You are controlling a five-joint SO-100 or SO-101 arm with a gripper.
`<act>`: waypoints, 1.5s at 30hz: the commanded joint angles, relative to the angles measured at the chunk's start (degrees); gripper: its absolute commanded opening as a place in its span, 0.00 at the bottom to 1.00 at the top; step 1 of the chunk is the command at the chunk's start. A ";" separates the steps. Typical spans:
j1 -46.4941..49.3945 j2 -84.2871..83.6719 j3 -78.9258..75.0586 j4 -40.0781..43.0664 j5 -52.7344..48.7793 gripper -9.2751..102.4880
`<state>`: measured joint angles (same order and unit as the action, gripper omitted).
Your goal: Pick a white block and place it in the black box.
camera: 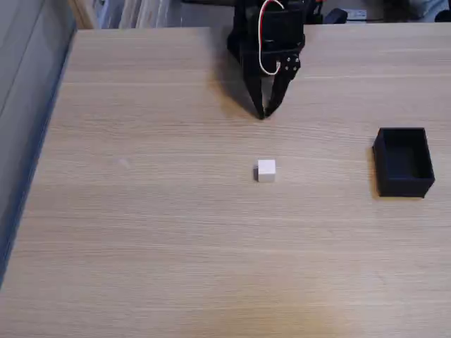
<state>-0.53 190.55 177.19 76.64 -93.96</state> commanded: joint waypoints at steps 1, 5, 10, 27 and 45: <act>0.62 0.35 0.88 0.35 0.26 0.08; 0.62 0.35 0.88 0.35 0.26 0.08; 0.88 0.35 0.88 0.35 0.35 0.08; 1.76 0.35 0.88 0.44 0.79 0.08; 1.14 -5.01 -2.46 -0.97 -0.44 0.09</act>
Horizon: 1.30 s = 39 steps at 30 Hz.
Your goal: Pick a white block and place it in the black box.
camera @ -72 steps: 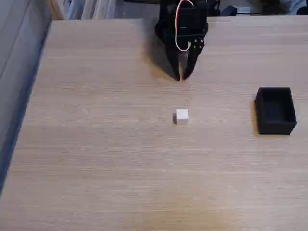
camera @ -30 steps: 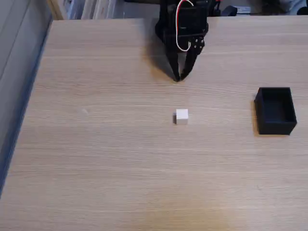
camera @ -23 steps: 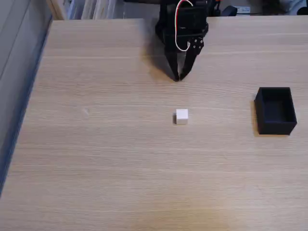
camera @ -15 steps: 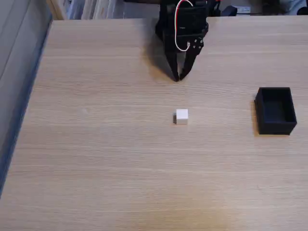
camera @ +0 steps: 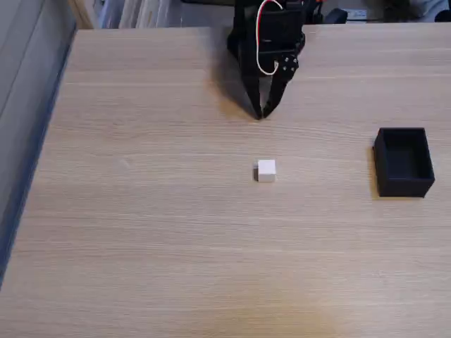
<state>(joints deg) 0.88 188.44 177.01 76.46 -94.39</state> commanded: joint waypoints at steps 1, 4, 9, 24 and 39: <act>-0.26 -4.39 -3.16 -1.67 0.18 0.09; -0.44 -9.58 -5.54 -6.15 1.58 0.10; 0.18 -20.57 -9.40 -16.96 5.10 0.16; 0.26 -39.81 -16.88 -29.18 6.86 0.30; 3.60 -59.06 -26.54 -40.34 4.39 0.31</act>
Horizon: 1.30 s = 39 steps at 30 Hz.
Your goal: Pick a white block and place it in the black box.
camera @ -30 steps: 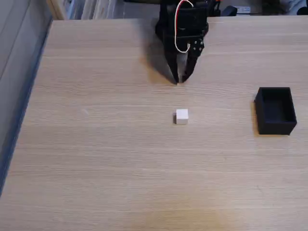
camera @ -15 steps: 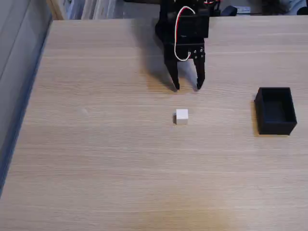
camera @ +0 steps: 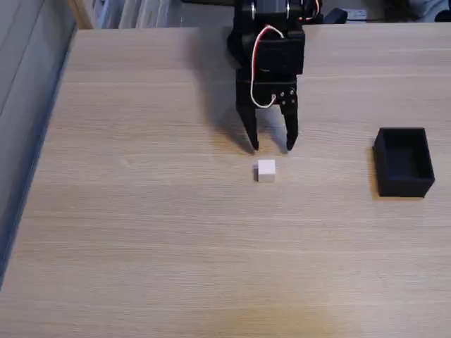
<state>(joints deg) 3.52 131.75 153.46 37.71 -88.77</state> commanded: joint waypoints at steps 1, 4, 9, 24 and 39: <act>1.32 -3.78 -3.78 -1.93 -1.32 0.31; 1.85 -7.38 -6.68 -2.29 -1.23 0.31; 1.49 -11.25 -10.63 -2.29 -0.26 0.31; 0.53 -19.16 -17.84 -2.29 1.67 0.31; 0.88 -21.18 -19.42 0.62 0.62 0.13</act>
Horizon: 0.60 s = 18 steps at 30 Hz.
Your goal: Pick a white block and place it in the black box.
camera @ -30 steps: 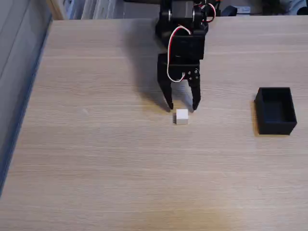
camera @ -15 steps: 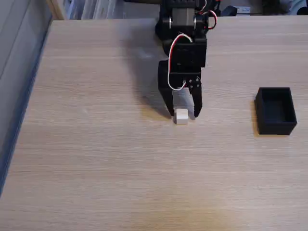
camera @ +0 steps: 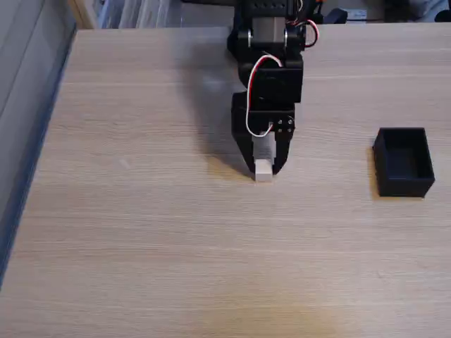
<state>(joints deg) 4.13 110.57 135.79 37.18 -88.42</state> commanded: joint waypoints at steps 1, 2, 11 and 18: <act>0.18 0.00 -1.93 1.93 0.26 0.12; 0.09 0.00 -2.11 2.72 -0.26 0.12; -2.81 3.34 -7.91 10.81 0.88 0.08; -10.99 9.67 -16.70 22.85 2.20 0.08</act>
<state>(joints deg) -3.34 116.89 124.19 54.67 -86.75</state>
